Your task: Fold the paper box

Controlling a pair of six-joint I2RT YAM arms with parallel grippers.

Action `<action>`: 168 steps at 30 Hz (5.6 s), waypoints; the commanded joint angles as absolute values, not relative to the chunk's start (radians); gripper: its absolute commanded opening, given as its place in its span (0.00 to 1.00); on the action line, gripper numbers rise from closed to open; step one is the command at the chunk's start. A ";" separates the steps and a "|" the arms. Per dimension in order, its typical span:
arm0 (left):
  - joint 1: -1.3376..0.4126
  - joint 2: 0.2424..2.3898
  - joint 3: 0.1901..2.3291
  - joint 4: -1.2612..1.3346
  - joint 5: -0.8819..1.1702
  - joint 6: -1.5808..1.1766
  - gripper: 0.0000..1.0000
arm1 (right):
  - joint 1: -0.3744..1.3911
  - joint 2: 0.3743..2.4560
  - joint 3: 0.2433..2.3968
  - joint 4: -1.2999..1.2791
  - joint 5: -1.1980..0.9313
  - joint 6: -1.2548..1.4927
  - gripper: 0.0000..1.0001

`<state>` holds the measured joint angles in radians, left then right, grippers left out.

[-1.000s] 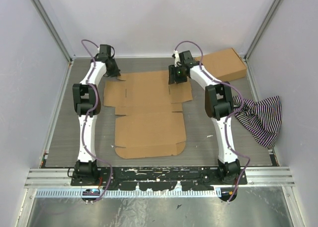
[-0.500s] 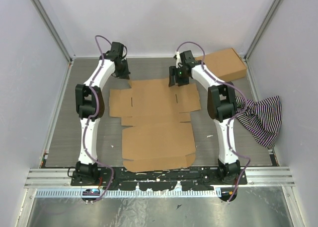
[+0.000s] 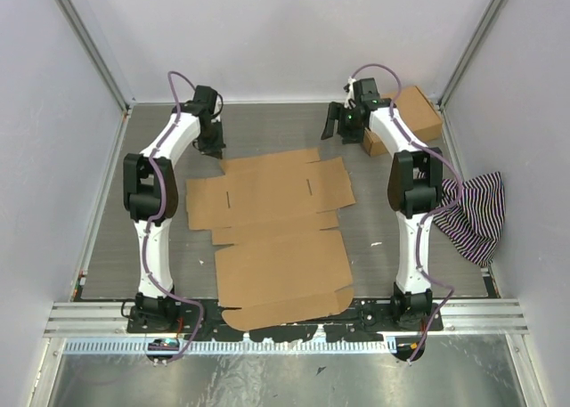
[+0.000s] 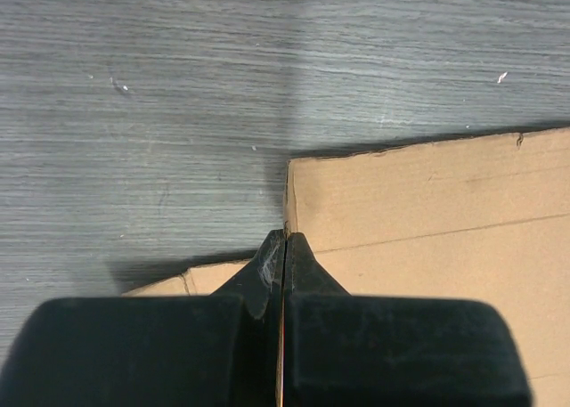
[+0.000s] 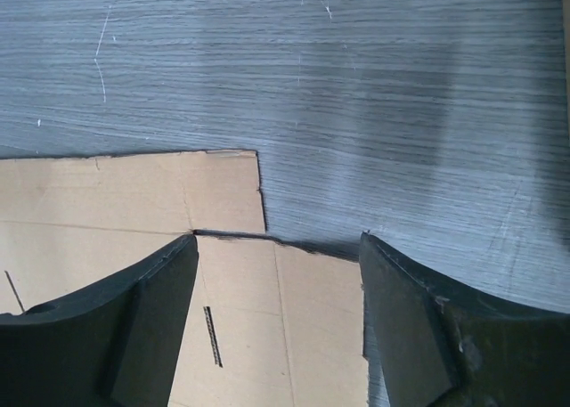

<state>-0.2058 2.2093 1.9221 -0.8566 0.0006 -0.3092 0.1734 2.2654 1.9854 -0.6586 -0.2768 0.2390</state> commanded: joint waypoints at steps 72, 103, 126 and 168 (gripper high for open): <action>-0.314 2.483 2.274 -0.928 0.150 -0.353 0.29 | 0.321 2.389 2.039 -0.681 -0.377 0.229 0.64; -0.341 2.541 2.395 -0.983 0.232 -0.453 0.41 | 0.315 2.421 2.045 -0.689 -0.352 0.244 0.64; -0.261 2.234 2.213 -0.998 0.135 -0.428 0.60 | 0.287 2.163 1.999 -0.624 -0.229 0.248 0.75; -0.286 1.744 1.091 -0.689 0.320 -0.560 0.63 | 0.261 1.634 0.941 -0.583 -0.243 0.332 0.87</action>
